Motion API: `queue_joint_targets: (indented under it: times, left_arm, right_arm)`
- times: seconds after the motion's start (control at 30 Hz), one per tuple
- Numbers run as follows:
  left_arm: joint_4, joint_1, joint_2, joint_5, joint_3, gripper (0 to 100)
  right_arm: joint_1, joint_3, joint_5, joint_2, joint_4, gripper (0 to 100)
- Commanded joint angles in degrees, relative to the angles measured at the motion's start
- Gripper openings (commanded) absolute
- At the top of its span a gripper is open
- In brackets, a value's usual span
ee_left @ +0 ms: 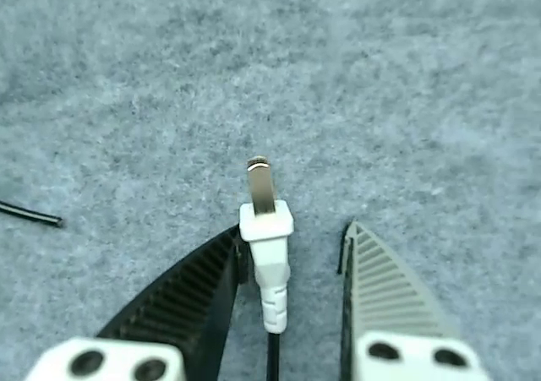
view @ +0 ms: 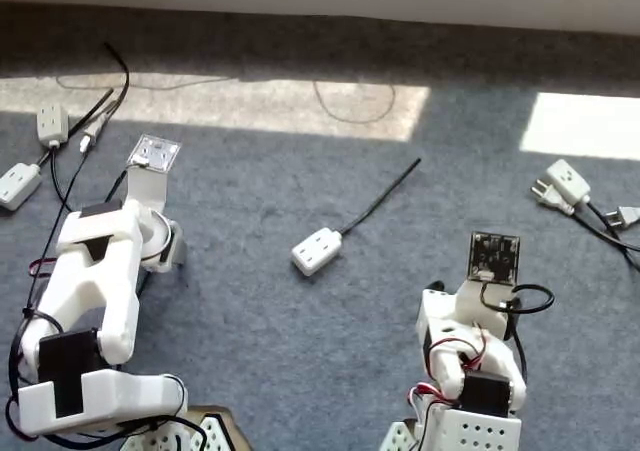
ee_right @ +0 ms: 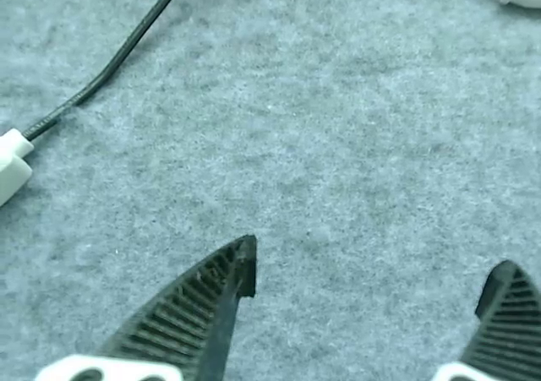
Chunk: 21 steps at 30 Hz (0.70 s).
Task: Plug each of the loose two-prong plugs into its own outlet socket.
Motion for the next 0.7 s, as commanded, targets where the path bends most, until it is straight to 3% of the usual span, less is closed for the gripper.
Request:
queue_joint_targets:
  times: [0.0, 0.2, 0.33, 0.5, 0.67]
  left_arm:
    - [-2.4, -1.5, -0.1, -0.4, -1.8, 4]
    - [-2.3, -1.2, -0.7, -0.4, -2.3, 1]
    - [0.2, 1.5, -1.9, -0.1, -8.9, 1]
    - [13.5, 8.7, -9.4, -0.1, -21.3, 1]
    - [27.8, 22.5, -21.8, -0.1, -32.3, 1]
  right_arm:
    - [-0.3, 8.5, 0.4, -0.3, -0.8, 39.7]
    - [-0.3, 8.5, 0.4, -0.3, -0.8, 39.7]
    - [-0.3, 8.5, 0.4, -0.3, -0.9, 39.7]
    - [-0.3, 8.5, 0.4, -0.3, -0.9, 39.7]
    - [-0.3, 8.5, 0.4, -0.3, -0.9, 39.7]
